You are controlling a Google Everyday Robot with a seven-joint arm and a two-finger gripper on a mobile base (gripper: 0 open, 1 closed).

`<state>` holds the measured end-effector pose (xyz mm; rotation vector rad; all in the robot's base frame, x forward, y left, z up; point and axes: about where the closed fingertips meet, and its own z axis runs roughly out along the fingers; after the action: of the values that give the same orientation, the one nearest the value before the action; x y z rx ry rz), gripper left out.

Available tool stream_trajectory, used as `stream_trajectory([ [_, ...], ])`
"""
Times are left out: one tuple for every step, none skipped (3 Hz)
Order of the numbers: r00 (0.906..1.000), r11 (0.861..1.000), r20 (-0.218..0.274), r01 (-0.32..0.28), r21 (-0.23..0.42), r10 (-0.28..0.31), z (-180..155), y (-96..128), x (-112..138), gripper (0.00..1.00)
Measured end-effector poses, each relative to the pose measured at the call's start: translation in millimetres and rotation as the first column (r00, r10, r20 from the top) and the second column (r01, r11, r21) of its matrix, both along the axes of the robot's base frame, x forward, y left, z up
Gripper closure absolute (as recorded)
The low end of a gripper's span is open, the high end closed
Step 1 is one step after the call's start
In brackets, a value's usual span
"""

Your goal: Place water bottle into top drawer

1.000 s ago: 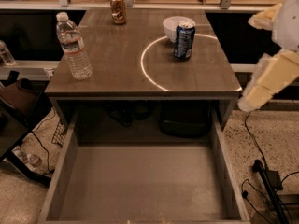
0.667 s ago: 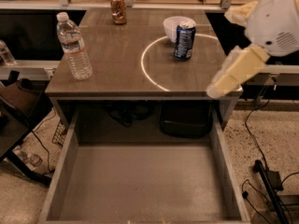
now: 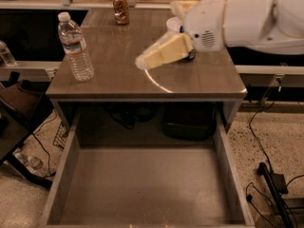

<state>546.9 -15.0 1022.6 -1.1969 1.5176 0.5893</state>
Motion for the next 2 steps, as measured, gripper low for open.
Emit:
stream_trajectory([
  [0.9998, 0.991, 0.014, -0.017, 0.13, 0.015, 34.0, 38.9, -1.1, 0.0],
  [0.9998, 0.991, 0.014, -0.017, 0.13, 0.015, 34.0, 39.0, -1.2, 0.0],
])
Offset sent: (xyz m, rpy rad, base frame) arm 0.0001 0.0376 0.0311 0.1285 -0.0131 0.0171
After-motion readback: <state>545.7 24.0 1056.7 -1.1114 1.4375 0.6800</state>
